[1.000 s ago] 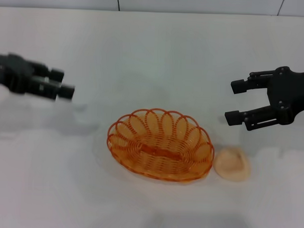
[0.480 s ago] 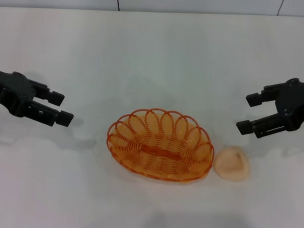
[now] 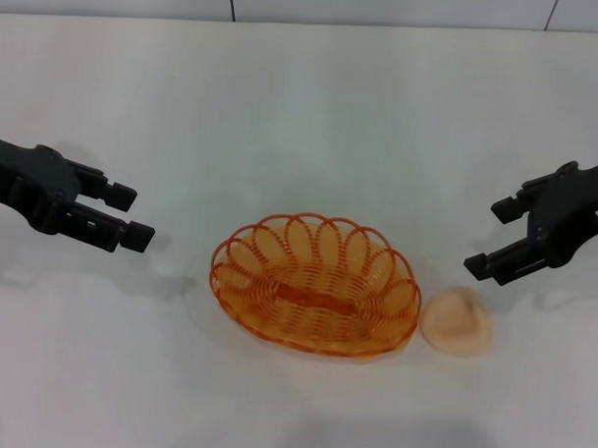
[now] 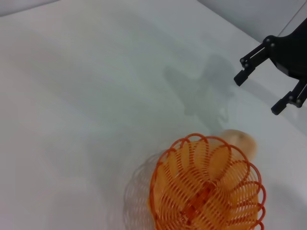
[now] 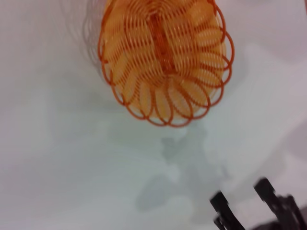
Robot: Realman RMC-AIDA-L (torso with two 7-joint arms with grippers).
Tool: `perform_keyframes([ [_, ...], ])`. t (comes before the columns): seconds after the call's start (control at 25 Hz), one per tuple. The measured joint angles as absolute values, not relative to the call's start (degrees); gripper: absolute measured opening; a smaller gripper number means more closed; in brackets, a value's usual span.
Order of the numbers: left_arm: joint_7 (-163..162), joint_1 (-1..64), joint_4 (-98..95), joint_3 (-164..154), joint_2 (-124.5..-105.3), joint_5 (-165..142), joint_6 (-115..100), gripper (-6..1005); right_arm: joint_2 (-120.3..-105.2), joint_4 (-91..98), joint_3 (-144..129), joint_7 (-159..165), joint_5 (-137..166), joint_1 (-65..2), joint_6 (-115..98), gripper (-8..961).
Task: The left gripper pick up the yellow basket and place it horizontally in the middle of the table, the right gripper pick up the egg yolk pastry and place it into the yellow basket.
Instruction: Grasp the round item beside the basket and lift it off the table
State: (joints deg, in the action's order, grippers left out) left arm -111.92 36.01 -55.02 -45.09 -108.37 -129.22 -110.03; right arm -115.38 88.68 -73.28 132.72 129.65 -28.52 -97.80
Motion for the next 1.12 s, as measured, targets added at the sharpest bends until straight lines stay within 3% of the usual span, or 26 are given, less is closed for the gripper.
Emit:
perform_keyframes([
  [0.28, -111.9, 35.8, -54.7, -45.0, -108.72, -129.5, -109.7, 786, -115.49, 89.9, -76.3, 134.7, 133.0, -30.5, -98.9, 819],
  [0.52, -112.1, 35.5, -54.7, -44.8, -109.02, -129.5, -109.6, 786, -115.61, 90.0, -76.6, 135.5, 133.1, -31.5, -102.4, 731],
  [1.12, -112.0, 35.5, -54.6, -44.8, -110.29, -129.6, -109.1, 787, -115.84, 83.8, -81.2, 137.1, 136.9, -33.1, -99.5, 715],
])
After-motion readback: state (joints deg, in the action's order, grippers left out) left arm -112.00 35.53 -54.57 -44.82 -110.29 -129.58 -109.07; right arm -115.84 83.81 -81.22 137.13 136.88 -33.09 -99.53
